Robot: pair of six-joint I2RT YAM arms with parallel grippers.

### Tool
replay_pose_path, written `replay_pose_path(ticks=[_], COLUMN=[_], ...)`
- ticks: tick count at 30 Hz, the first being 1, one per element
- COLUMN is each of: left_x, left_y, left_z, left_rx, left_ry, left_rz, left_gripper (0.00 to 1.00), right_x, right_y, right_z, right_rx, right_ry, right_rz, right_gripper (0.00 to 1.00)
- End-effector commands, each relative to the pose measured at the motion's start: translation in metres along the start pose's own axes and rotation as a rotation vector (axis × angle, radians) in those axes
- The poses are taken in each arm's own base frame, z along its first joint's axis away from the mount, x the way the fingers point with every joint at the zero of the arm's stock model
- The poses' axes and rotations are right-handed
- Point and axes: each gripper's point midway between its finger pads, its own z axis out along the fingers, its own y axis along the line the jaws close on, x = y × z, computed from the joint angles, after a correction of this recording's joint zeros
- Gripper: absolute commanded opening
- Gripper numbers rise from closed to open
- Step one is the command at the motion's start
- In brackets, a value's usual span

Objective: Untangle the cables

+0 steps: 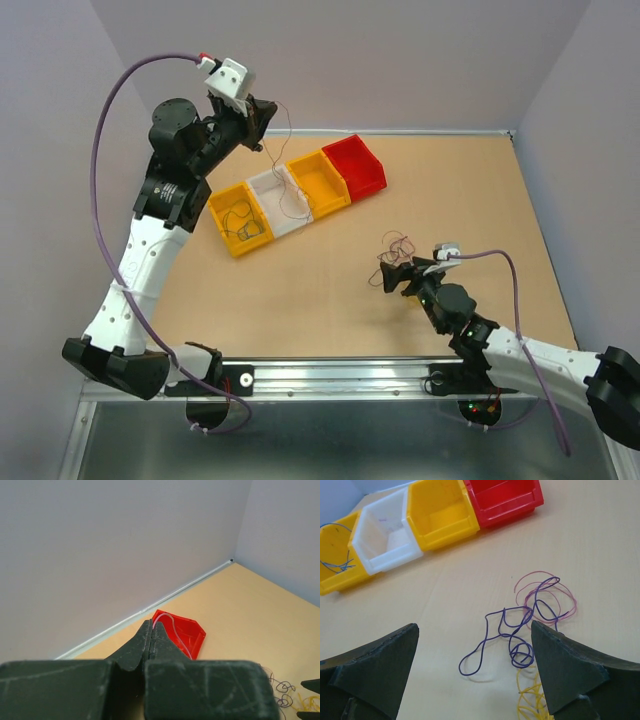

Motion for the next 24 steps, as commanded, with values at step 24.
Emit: replay_pose_path(ticks=[24], left_x=[0.161], left_y=[0.052], left_z=[0.059], left_rx=[-0.112], left_ry=[0.279], left_rz=[0.072], left_gripper=[0.0], right_x=[-0.036], right_y=[0.018], right_z=[0.0], right_rx=[-0.071], right_ry=[-0.107], right_rz=[0.036], right_gripper=[0.98])
